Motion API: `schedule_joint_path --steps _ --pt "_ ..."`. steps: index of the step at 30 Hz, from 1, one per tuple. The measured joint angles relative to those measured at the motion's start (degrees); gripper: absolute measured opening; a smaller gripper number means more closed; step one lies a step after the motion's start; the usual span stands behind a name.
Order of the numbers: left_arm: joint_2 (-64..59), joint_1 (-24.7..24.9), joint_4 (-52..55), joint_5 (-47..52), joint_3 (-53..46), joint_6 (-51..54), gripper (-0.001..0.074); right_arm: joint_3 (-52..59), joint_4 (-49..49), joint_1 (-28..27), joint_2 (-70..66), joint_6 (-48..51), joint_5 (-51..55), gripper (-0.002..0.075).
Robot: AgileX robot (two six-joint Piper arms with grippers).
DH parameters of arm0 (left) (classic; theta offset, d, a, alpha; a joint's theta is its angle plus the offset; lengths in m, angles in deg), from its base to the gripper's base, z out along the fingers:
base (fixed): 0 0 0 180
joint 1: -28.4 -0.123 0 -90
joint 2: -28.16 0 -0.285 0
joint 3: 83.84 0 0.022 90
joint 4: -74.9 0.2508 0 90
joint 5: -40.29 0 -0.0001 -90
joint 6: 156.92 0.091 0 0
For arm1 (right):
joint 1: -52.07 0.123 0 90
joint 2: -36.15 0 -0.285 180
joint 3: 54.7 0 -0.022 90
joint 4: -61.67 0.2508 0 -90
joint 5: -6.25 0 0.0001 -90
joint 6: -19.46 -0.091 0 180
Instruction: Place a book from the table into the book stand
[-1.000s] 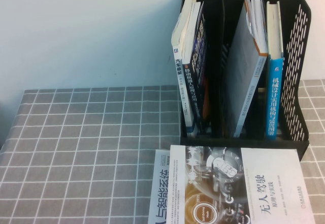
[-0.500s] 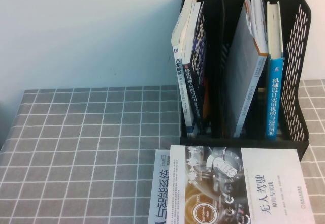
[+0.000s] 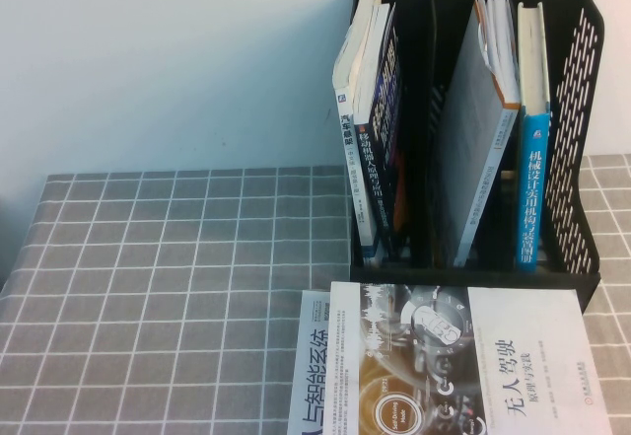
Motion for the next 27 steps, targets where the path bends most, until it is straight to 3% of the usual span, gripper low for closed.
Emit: schedule_joint_path --steps 6,15,19,27 --pt "0.1 0.0 0.7 -11.4 0.0 0.1 -0.0003 0.0 0.0 0.0 0.0 -2.8 -10.4 -0.0003" --pt "0.2 0.0 1.0 -15.8 0.0 -4.8 -0.0003 0.0 0.1 0.0 0.0 -2.2 -11.6 -0.0003" --pt "0.3 0.0 1.7 -1.7 4.4 -9.3 -0.0003 -1.6 0.1 0.0 0.0 -1.9 -7.7 -0.0003" --pt "-4.3 0.0 -0.6 27.9 22.6 -10.8 -0.0003 -16.3 0.1 0.0 -0.1 0.3 19.8 -0.0003"
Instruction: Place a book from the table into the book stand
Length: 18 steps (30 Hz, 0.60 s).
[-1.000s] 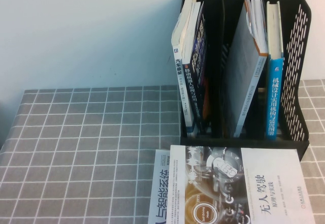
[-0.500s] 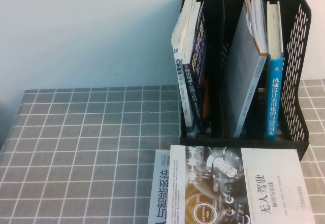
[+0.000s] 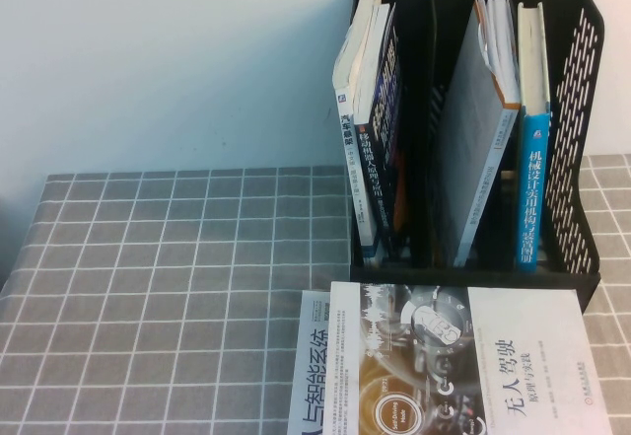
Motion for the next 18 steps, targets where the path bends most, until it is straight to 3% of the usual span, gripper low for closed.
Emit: schedule_joint_path --steps 4,9,15,18 --pt "-8.9 0.0 -7.7 11.6 6.1 1.1 -0.0003 -6.5 0.0 0.0 -4.5 0.0 12.5 -0.0003" --pt "-18.5 0.0 -25.2 14.4 8.1 11.2 -0.0003 -12.8 2.2 0.0 -14.8 1.2 21.7 -0.0003" --pt "-27.9 0.0 -51.0 16.6 8.1 28.7 -0.0003 -16.0 15.0 0.0 -26.5 13.3 25.4 -0.0003" --pt "-31.6 0.0 -58.3 16.9 8.2 33.4 -0.0003 -16.1 21.6 0.0 -32.5 19.2 28.4 -0.0003"
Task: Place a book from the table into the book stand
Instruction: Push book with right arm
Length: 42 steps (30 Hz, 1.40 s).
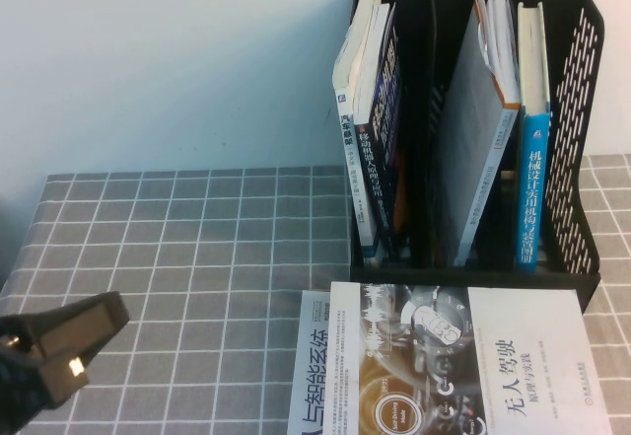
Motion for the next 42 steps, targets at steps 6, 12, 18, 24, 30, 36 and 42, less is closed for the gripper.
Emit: schedule_joint_path --steps 6,12,18,24,30,36,42 --pt "-8.2 0.0 -9.4 0.8 0.0 1.9 -0.0003 0.0 7.7 0.0 -12.6 9.7 3.1 -0.0003" --pt "-17.5 0.0 -16.8 4.9 0.0 9.1 -0.0001 0.0 19.0 0.0 -24.3 22.0 1.0 -0.0003" --pt "-26.8 0.0 -23.6 7.4 0.0 17.1 0.0144 0.0 26.6 0.0 -35.0 30.9 -4.5 -0.0003" --pt "-33.7 0.0 -29.8 12.6 0.0 25.9 0.0228 0.0 29.3 0.0 -42.8 34.5 -7.2 -0.0003" --pt "-35.5 0.0 -31.7 11.6 0.0 29.2 0.0038 -0.2 34.0 0.0 -47.7 37.8 -7.7 -0.0003" --pt "-35.5 0.0 -32.2 10.5 0.0 29.8 0.0004 -0.6 36.4 4.6 -49.8 39.2 -10.1 -0.0003" --pt "-35.5 0.0 -32.9 13.9 0.0 29.8 0.0082 -0.6 41.1 13.0 -50.0 39.2 -12.6 -0.0003"
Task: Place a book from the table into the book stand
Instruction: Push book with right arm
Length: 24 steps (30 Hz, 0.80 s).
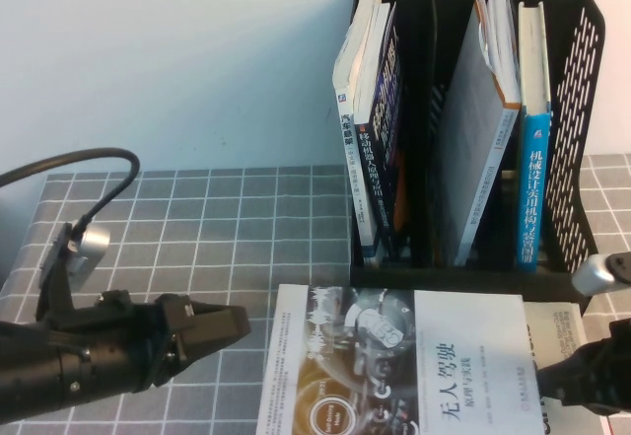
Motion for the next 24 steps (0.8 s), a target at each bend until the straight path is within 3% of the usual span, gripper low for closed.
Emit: schedule_joint_path --steps 7,10,15,24 --pt "-0.1 0.0 -1.0 2.9 0.0 -1.0 0.0455 0.0 1.9 2.9 -0.4 0.0 -2.6 -0.0003" --pt "-0.5 0.0 -0.6 3.3 0.0 -1.9 0.0505 0.0 1.9 2.9 -1.2 0.0 -2.6 -0.0003" --pt "-3.5 0.0 1.8 6.1 0.1 -2.9 0.0523 -0.4 2.8 2.9 -2.7 0.4 -2.0 -0.0003" --pt "-15.9 0.0 4.8 13.9 2.0 -1.4 0.0601 -0.7 4.8 2.9 -3.9 3.5 -1.6 -0.0003"
